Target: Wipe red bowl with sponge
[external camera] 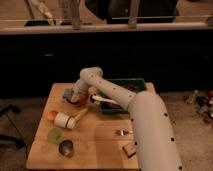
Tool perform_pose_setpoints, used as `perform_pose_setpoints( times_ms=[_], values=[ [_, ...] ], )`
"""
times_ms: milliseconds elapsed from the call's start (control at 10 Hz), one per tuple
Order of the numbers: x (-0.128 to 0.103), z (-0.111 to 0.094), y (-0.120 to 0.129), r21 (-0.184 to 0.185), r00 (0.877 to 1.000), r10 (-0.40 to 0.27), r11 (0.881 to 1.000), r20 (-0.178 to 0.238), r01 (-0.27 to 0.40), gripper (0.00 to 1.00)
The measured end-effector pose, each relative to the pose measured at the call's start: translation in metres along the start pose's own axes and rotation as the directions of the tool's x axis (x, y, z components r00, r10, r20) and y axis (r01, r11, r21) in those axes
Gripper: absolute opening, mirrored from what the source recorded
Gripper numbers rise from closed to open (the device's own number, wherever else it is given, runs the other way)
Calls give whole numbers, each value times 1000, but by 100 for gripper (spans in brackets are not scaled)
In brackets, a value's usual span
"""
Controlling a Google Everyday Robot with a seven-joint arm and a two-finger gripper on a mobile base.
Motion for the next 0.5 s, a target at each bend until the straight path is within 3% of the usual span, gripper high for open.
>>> perform_pose_setpoints(
  times_ms=[500],
  values=[
    [24, -9, -23, 45, 997, 71, 997, -38, -69, 0]
  ],
)
